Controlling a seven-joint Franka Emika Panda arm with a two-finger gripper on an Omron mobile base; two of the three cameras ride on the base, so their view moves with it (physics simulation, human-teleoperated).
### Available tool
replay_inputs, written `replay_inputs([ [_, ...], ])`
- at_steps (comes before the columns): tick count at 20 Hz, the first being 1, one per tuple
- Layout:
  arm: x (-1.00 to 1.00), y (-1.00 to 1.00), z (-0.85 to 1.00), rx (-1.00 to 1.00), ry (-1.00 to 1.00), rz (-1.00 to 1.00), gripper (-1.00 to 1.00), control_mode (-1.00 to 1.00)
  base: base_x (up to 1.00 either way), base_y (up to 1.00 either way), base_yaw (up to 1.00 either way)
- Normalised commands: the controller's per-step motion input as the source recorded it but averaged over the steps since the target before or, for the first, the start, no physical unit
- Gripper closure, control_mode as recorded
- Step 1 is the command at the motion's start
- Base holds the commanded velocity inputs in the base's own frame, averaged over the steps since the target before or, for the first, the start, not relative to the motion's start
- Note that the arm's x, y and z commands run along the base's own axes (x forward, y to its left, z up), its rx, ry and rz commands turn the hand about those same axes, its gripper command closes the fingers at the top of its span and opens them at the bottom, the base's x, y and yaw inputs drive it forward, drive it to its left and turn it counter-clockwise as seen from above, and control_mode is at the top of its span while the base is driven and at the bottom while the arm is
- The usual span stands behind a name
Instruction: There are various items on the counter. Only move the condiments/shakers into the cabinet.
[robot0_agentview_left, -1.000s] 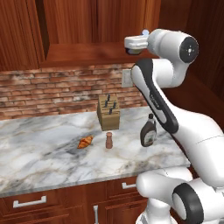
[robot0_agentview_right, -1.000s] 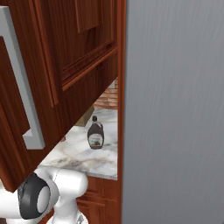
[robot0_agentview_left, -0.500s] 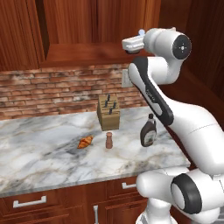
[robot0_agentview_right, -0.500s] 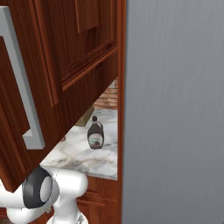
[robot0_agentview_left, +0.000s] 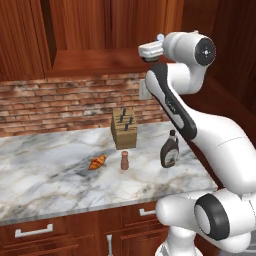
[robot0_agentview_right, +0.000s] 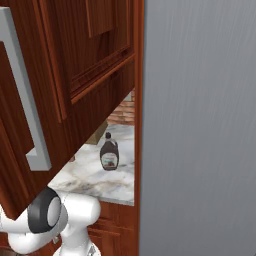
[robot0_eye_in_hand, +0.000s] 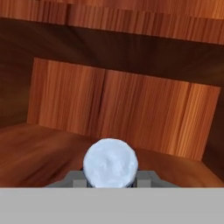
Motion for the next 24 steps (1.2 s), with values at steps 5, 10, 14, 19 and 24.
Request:
replay_inputs([
  [5, 0.3, 0.0, -0.14, 0.0, 0.0, 0.0, 1.0, -1.0, 0.0, 0.0, 0.0],
  [10, 0.45, 0.0, -0.02, 0.0, 0.0, -0.01, 1.0, -1.0, 0.0, 0.0, 0.0],
  [14, 0.53, 0.0, 0.0, 0.0, 0.02, -0.02, 1.0, -1.0, 0.0, 0.0, 0.0],
  [19, 0.54, 0.0, -0.03, 0.0, 0.18, 0.0, 1.0, -1.0, 0.0, 0.0, 0.0],
  [24, 0.47, 0.0, -0.28, 0.0, 0.12, 0.0, 1.0, -1.0, 0.0, 0.0, 0.0],
])
